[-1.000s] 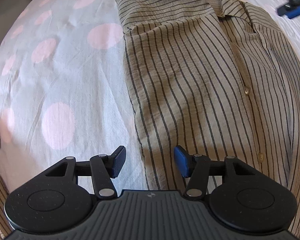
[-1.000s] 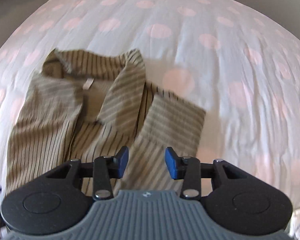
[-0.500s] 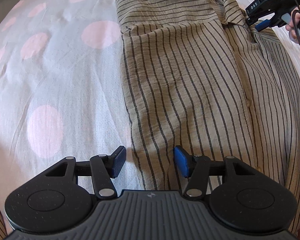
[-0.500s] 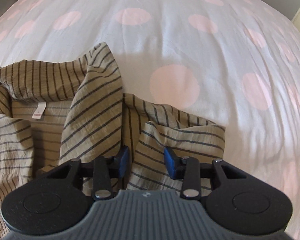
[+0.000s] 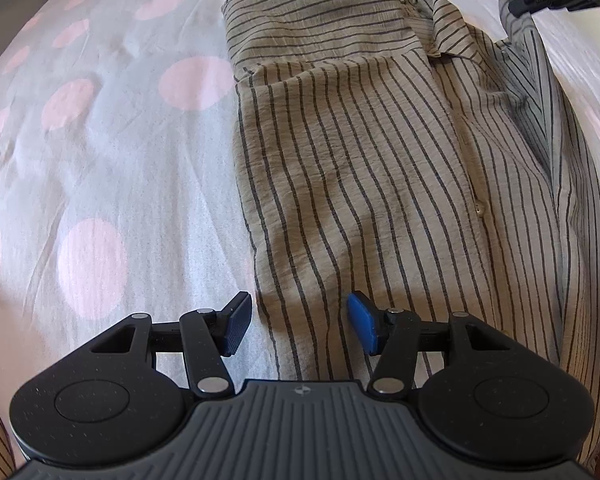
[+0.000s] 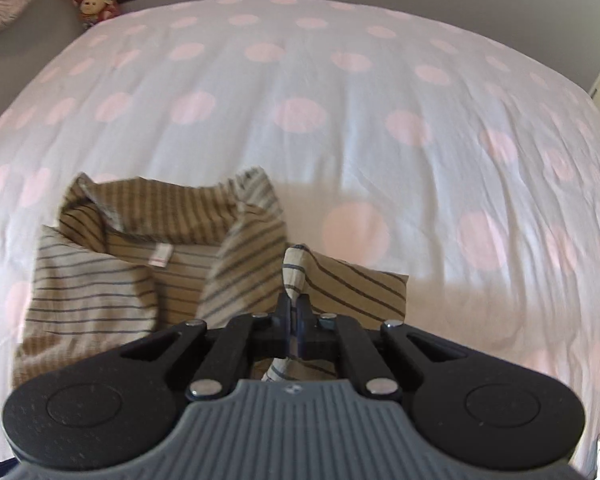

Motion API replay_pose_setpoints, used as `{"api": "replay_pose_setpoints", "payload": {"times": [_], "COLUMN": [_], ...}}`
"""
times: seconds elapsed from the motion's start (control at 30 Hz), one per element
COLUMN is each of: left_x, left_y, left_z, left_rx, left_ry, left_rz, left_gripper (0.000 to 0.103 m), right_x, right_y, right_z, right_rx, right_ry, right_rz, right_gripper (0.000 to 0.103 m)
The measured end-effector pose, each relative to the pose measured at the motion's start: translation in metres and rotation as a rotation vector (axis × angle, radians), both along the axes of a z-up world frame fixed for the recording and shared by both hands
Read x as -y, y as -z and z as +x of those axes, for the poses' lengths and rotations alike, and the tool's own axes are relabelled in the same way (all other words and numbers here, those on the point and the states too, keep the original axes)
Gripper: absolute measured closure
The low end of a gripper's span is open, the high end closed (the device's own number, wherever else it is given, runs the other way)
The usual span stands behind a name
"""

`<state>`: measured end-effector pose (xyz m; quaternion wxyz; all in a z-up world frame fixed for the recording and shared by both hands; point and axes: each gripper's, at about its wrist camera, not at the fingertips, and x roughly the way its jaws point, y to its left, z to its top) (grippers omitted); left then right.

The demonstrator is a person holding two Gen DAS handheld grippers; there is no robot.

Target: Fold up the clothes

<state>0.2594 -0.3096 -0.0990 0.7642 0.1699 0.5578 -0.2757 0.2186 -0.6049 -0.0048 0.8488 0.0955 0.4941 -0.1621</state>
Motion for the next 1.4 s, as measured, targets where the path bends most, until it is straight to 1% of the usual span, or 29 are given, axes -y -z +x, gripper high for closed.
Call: {"api": "replay_pose_setpoints", "payload": {"times": [0.1,0.2,0.4,0.63,0.67,0.7,0.77,0.8,0.83,0.87,0.9,0.97,1.03,1.13,1.17,1.27,1.4], "left_x": [-0.002,-0.004,-0.004,-0.003,-0.003,-0.002,-0.001,0.0,0.001,0.001,0.001,0.001,0.0,0.0,0.0,-0.001,-0.004], "left_y": [-0.004,-0.004,0.001,0.007,0.008,0.009,0.01,0.01,0.01,0.01,0.009,0.007,0.004,0.0,-0.002,-0.006,-0.009], "left_z": [-0.001,0.002,0.007,0.01,0.01,0.009,0.01,0.009,0.009,0.009,0.009,0.008,0.007,0.003,0.002,-0.002,-0.006], "left_rx": [0.002,0.0,-0.015,-0.027,-0.028,-0.029,-0.028,-0.027,-0.027,-0.027,-0.027,-0.028,-0.026,-0.02,-0.018,-0.011,-0.004], "left_ry": [-0.003,-0.007,-0.006,-0.005,-0.004,-0.001,0.005,0.007,0.008,0.01,0.01,0.011,0.015,0.022,0.025,0.031,0.033], "left_rz": [-0.011,-0.021,-0.026,-0.021,-0.018,-0.014,-0.008,-0.008,-0.008,-0.009,-0.013,-0.021,-0.029,-0.04,-0.043,-0.049,-0.05], "left_gripper": [0.052,0.052,0.052,0.052,0.052,0.052,0.052,0.052,0.052,0.052,0.052,0.052,0.052,0.052,0.052,0.052,0.052], "right_x": [-0.019,-0.039,-0.063,-0.072,-0.072,-0.073,-0.075,-0.075,-0.076,-0.076,-0.076,-0.077,-0.079,-0.091,-0.096,-0.112,-0.14], "right_y": [-0.008,-0.001,0.036,0.08,0.084,0.086,0.084,0.081,0.075,0.067,0.059,0.041,0.025,0.012,0.01,0.015,0.032], "right_z": [0.011,0.027,0.055,0.071,0.072,0.071,0.068,0.066,0.063,0.058,0.052,0.035,0.015,-0.028,-0.043,-0.089,-0.145], "right_rx": [0.006,-0.007,-0.038,-0.066,-0.069,-0.071,-0.068,-0.064,-0.054,-0.04,-0.026,0.004,0.024,0.028,0.028,0.022,0.013], "right_ry": [-0.044,-0.085,-0.102,-0.09,-0.088,-0.091,-0.112,-0.122,-0.132,-0.14,-0.149,-0.171,-0.189,-0.218,-0.227,-0.237,-0.261], "right_rz": [0.008,0.01,0.024,0.06,0.061,0.061,0.053,0.048,0.043,0.041,0.036,0.024,0.022,0.034,0.038,0.027,-0.035], "right_gripper": [0.1,0.1,0.099,0.099,0.097,0.093,0.089,0.09,0.089,0.087,0.079,0.074,0.074,0.074,0.074,0.074,0.074]}}
